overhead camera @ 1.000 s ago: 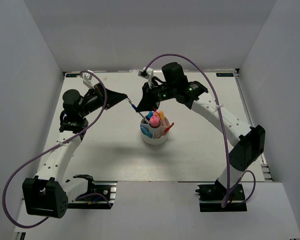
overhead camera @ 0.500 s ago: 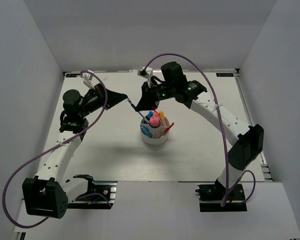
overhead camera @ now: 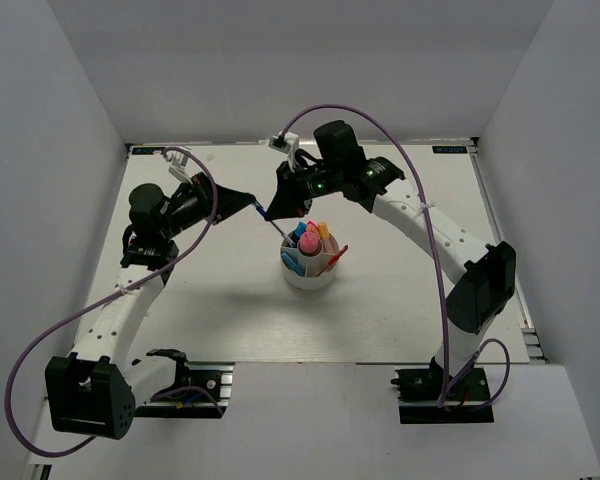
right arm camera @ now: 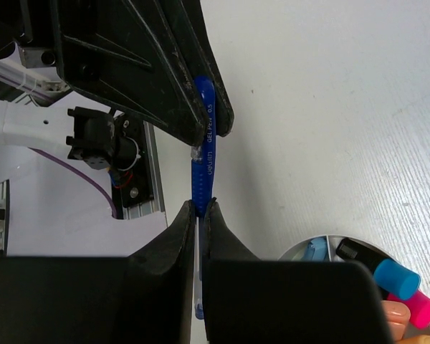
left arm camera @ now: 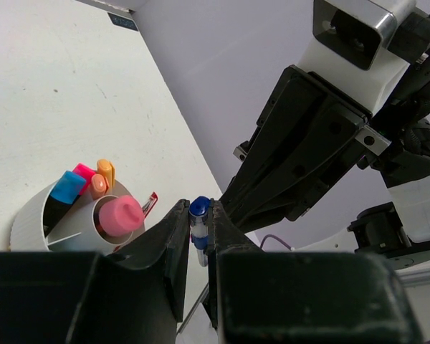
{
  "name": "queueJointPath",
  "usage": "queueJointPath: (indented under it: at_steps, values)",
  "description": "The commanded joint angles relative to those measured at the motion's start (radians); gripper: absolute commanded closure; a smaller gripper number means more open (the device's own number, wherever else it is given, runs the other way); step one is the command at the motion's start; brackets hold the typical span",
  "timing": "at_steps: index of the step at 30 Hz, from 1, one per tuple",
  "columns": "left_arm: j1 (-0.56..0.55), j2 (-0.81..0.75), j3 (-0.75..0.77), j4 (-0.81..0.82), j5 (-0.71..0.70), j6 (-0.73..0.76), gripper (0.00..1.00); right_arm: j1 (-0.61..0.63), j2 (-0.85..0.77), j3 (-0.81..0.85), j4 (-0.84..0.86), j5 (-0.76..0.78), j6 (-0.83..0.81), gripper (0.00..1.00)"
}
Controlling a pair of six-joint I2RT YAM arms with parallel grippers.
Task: Sort the stationery into containers
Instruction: Close the pen cap on the pen.
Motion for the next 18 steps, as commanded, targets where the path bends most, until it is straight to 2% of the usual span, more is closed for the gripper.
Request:
queueJointPath:
  at_steps: [1, 18]
  values:
    - [-0.010, -0.029, -0.028, -0.032, 0.018, 0.025, 1.00, 0.000, -0.004, 0.069, 0.079, -0.007, 0.019, 1.00]
    - [-0.029, -0.022, -0.079, -0.033, 0.016, 0.019, 1.00, 0.001, 0.056, 0.169, 0.107, -0.061, 0.045, 1.00]
